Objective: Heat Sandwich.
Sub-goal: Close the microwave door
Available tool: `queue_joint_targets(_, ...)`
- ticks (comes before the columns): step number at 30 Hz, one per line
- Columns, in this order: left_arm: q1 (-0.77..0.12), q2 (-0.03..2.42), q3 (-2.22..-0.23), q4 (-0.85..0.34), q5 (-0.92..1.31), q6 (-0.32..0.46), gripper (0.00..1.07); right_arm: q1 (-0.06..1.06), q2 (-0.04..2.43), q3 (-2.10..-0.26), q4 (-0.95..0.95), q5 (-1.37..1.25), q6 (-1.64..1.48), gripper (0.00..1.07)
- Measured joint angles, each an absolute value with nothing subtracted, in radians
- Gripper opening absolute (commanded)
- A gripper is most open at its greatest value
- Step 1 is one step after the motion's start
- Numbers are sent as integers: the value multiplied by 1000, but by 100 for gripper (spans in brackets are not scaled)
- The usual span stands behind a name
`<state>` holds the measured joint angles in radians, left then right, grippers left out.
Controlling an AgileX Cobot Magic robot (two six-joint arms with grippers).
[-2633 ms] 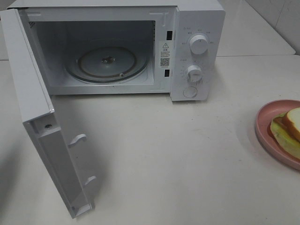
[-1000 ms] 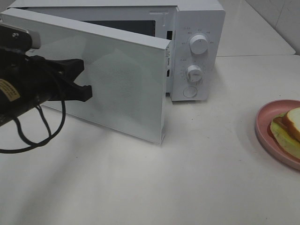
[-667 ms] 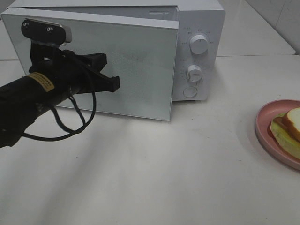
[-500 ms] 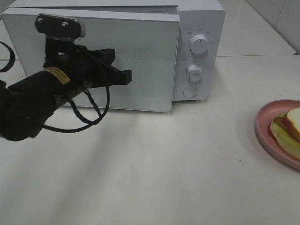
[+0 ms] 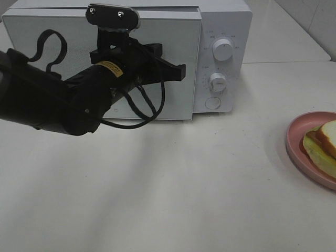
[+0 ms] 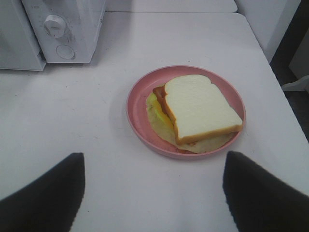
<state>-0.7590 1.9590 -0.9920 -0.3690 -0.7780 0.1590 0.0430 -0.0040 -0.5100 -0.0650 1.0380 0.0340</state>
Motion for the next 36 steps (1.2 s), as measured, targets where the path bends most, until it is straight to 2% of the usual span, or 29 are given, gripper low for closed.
queue_joint_targets(11, -778, 2014, -1099, -489, -693, 259, 0, 43, -4, -510, -65, 1038, 34, 76)
queue_joint_targets(25, -778, 2081, -1221, -513, -644, 306, 0, 43, -4, -510, -65, 1038, 34, 76)
queue_joint_targets(36, -778, 2085, -1227, -512, -628, 313, 0, 43, -4, -510, -65, 1038, 34, 76)
